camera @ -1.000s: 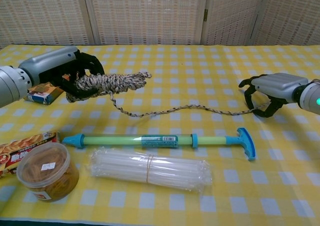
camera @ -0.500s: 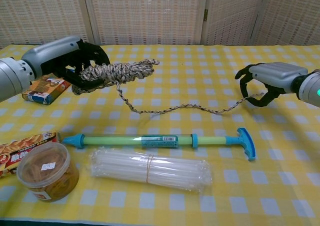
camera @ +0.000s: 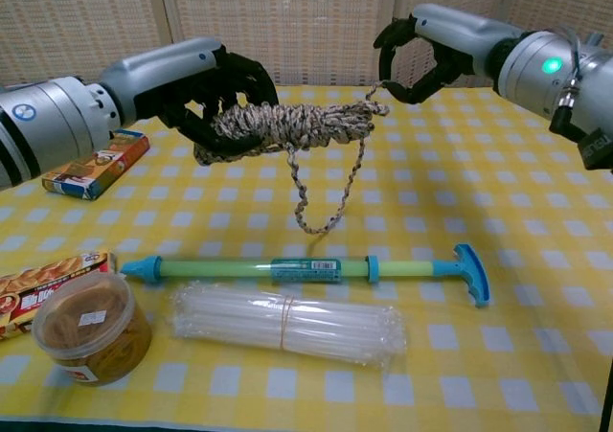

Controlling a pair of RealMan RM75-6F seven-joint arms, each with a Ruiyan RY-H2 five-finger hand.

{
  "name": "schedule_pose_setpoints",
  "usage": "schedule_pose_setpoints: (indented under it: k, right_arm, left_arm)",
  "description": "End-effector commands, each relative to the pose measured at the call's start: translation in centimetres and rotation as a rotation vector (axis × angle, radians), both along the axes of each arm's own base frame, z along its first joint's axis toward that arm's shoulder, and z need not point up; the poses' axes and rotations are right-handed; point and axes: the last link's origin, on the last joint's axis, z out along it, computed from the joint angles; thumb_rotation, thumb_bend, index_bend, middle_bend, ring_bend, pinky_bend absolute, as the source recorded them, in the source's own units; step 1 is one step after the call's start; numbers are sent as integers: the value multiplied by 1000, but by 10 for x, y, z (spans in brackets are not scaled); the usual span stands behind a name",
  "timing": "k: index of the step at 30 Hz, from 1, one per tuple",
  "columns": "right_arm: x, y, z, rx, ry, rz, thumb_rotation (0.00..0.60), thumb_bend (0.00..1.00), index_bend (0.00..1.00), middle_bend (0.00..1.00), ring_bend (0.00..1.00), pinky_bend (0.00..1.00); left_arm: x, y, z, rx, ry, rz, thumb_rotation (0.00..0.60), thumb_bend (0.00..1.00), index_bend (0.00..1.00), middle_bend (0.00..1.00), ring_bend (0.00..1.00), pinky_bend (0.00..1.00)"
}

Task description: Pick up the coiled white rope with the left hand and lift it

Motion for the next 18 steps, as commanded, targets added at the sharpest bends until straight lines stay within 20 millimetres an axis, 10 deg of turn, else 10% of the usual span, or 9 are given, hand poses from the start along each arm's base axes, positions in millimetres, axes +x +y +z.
schedule_pose_setpoints:
  k: [1, 18]
  right_arm:
    - [38, -2, 9, -17, -65, 39, 600, 574, 617, 180, 24, 0]
    - [127, 27, 24, -36, -221, 175, 600, 581, 617, 189, 56, 0]
  left_arm:
    - [19, 1, -9, -24, 21, -7, 600, 554, 692, 676, 646, 711]
    - [51, 20, -36, -32, 30, 244, 600, 554, 692, 676, 648, 712]
